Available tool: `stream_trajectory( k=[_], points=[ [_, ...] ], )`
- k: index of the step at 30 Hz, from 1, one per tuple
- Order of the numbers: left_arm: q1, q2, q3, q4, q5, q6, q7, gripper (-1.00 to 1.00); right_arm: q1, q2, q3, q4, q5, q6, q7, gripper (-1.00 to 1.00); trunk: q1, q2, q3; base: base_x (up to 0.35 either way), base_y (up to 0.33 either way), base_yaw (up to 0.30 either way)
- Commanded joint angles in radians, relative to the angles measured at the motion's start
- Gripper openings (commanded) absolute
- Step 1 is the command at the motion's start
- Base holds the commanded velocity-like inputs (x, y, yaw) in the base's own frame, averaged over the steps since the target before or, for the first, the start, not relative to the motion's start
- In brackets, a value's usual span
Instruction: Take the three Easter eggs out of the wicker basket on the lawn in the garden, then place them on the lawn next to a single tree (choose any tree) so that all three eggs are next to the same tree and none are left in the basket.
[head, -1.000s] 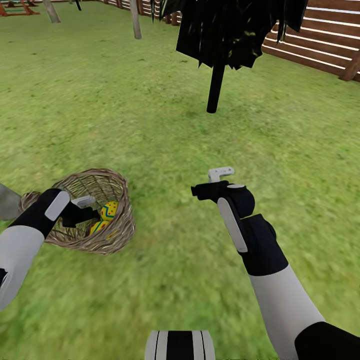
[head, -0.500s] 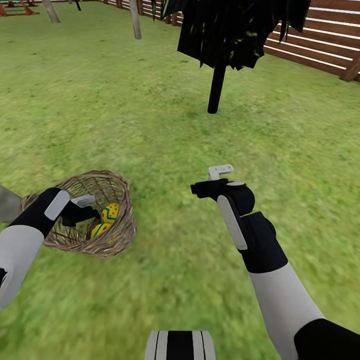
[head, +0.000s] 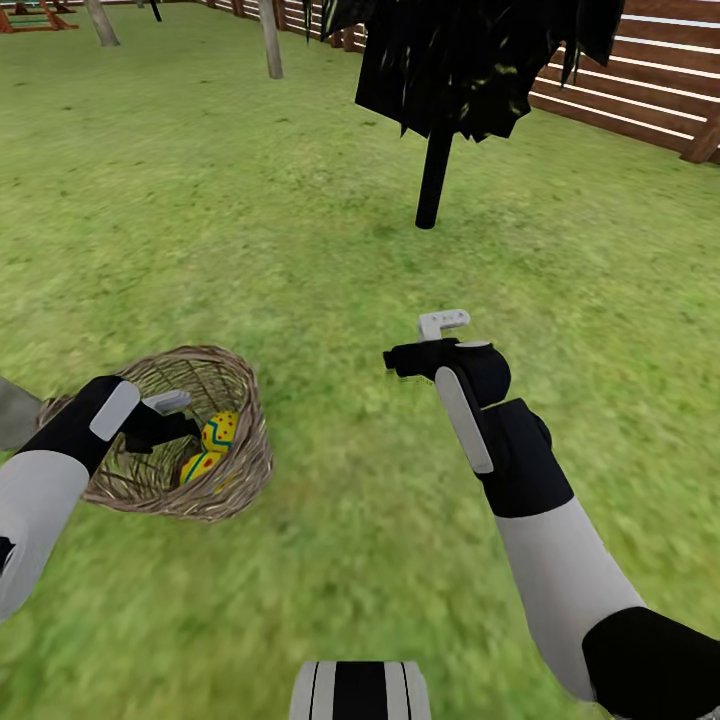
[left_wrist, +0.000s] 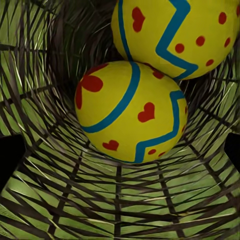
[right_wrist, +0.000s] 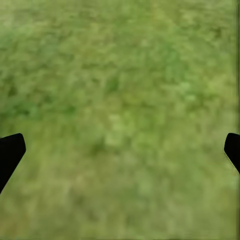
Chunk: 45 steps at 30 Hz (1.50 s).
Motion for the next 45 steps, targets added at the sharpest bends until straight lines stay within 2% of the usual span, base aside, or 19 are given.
stream_trajectory(
  k=[1, 9, 18, 30, 35, 45],
  points=[
    [-0.001, 0.001, -0.007, -0.001, 0.011, 0.001, 0.008, 1.0, -0.011, 0.0, -0.001, 0.007, -0.011, 0.003, -0.01, 1.0, 0.0, 0.0, -0.001, 0.058, 0.0, 0.0],
    [-0.001, 0.001, -0.009, -0.001, 0.011, 0.001, 0.007, 1.0, -0.026, 0.0, -0.021, 0.024, -0.011, 0.003, -0.007, 1.0, 0.0, 0.0, -0.001, 0.084, 0.055, 0.0],
    [0.0, 0.003, -0.012, -0.001, 0.01, 0.001, 0.006, 1.0, -0.029, -0.001, -0.026, 0.044, -0.011, 0.003, -0.004, 1.0, 0.0, 0.0, -0.001, 0.048, 0.128, 0.0],
    [0.001, 0.003, -0.037, -0.001, 0.011, 0.001, 0.005, 1.0, -0.028, -0.001, -0.027, 0.063, -0.012, 0.003, -0.003, 1.0, 0.0, 0.0, -0.001, 0.003, 0.049, 0.0],
    [0.001, 0.002, -0.039, -0.001, 0.011, 0.001, 0.006, 1.0, -0.024, -0.001, -0.043, 0.064, -0.014, 0.002, 0.002, 1.0, 0.0, 0.0, -0.001, 0.0, 0.022, 0.0],
    [0.001, 0.001, -0.039, -0.002, 0.011, 0.001, 0.007, 1.0, -0.02, -0.003, -0.054, 0.064, -0.014, -0.034, 0.004, 1.0, 0.0, 0.0, -0.001, 0.0, 0.003, 0.0]
  ],
)
